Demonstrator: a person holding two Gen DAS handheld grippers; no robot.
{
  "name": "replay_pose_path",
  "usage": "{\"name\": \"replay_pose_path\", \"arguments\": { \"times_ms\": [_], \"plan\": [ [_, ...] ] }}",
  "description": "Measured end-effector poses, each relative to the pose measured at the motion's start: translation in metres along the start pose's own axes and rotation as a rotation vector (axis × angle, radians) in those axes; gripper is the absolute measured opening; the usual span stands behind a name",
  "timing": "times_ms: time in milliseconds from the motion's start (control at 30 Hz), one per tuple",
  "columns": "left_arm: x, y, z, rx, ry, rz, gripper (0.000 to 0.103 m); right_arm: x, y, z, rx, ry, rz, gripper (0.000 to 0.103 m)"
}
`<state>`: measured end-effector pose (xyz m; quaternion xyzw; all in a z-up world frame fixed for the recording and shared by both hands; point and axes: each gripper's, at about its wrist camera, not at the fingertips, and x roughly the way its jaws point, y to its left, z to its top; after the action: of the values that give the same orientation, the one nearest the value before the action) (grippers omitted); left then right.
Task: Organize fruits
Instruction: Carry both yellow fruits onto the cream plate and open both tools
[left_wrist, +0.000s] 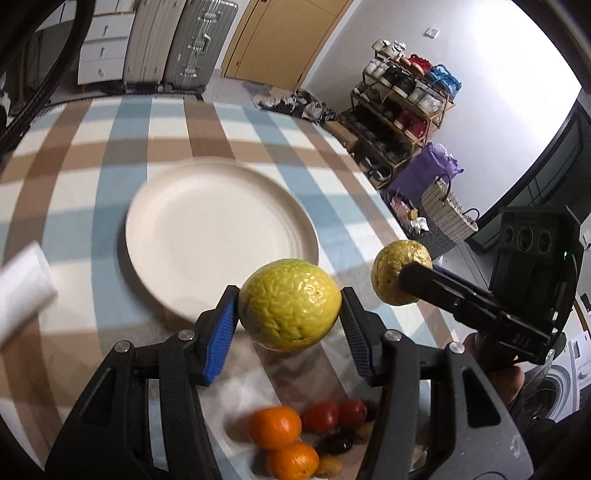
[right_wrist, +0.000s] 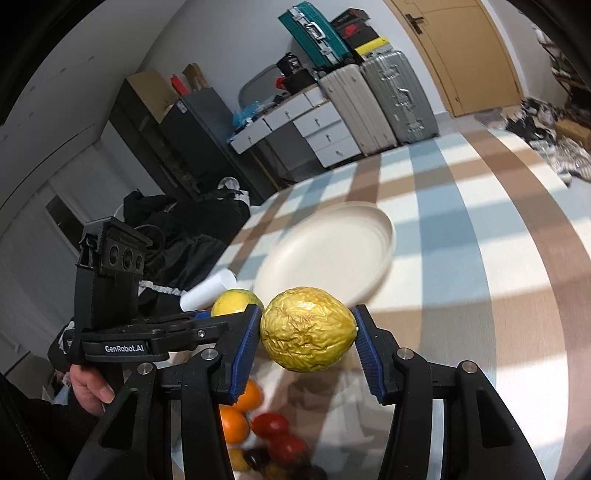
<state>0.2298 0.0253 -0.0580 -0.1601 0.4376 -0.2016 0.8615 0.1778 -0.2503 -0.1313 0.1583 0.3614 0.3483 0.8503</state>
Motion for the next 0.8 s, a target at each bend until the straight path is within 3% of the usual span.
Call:
{"name": "replay_pose_path", "arguments": {
  "times_ms": [400, 800],
  "plan": [
    [0.018, 0.025, 0.083, 0.042, -0.046, 0.068, 0.052, 0.047, 0.003, 0.102, -0.035, 0.022, 0.013, 0.051],
    [0.094, 0.076, 0.097, 0.027, 0.031, 0.11, 0.052, 0.137, -0.042, 0.137, 0.092, 0.131, 0.009, 0.051]
  ]
}}
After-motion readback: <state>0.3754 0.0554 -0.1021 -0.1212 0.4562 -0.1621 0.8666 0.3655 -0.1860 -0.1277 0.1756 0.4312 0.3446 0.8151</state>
